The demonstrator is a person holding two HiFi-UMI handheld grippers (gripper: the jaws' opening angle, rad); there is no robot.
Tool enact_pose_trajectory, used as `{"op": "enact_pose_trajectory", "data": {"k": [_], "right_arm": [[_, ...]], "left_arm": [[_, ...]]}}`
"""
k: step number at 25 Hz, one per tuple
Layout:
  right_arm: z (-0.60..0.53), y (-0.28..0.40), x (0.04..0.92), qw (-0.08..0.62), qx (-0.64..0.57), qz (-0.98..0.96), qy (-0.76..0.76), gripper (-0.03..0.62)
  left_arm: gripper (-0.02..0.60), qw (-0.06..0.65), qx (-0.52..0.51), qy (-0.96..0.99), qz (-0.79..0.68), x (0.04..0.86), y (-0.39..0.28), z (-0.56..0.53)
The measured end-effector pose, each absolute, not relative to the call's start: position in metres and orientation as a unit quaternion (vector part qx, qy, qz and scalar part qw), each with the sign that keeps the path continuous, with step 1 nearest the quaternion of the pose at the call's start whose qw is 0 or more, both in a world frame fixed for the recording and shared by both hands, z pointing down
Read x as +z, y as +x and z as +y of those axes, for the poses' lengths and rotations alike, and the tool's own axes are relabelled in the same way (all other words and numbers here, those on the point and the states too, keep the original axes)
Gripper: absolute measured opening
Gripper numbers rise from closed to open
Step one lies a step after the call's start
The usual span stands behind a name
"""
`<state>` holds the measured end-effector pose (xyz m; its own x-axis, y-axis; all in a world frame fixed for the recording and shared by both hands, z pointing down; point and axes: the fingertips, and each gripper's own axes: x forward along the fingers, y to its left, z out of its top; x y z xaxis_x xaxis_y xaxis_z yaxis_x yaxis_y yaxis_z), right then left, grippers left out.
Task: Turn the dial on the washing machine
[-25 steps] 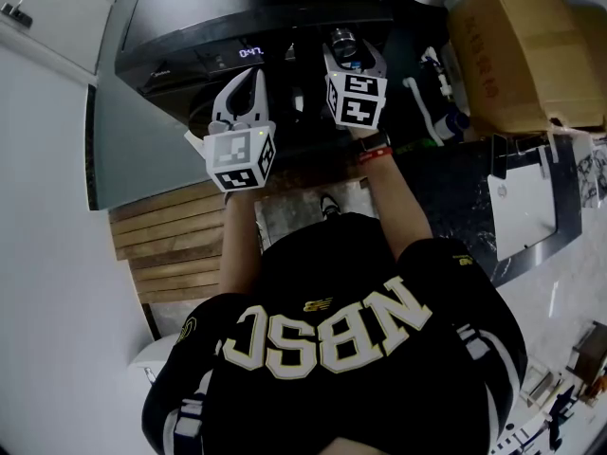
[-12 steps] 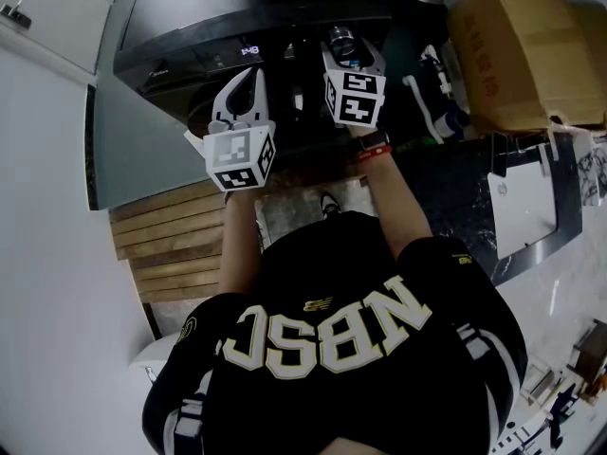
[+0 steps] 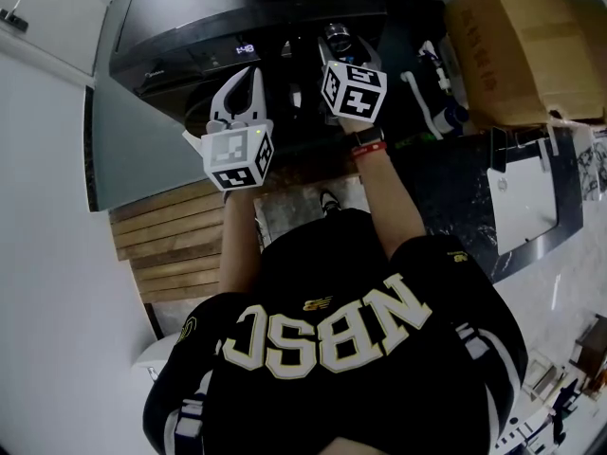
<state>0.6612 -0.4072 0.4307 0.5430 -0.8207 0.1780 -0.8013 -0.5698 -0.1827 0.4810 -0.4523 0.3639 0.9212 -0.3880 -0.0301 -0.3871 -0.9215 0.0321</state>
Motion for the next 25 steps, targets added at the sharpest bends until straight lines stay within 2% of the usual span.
{"op": "enact_pose_trajectory", "data": {"k": [5,18,25], "right_arm": [[-0.4043,0.6632,0.4336,0.135,-0.172,0.447,-0.868,0.285],[-0.3997,0.6633,0.4279,0.15,-0.185,0.446,-0.863,0.285],[-0.3988,0.6638,0.4298,0.215,-0.218,0.429,-0.85,0.285]], "left_arm": [[0.014,0.014,-0.018,0.98,-0.196,0.3646,0.4831,-0.4485],[0.014,0.016,-0.019,0.979,-0.2,0.3651,0.4835,-0.4457],[0.014,0.018,-0.017,0.978,-0.206,0.3658,0.4825,-0.4464]]}}
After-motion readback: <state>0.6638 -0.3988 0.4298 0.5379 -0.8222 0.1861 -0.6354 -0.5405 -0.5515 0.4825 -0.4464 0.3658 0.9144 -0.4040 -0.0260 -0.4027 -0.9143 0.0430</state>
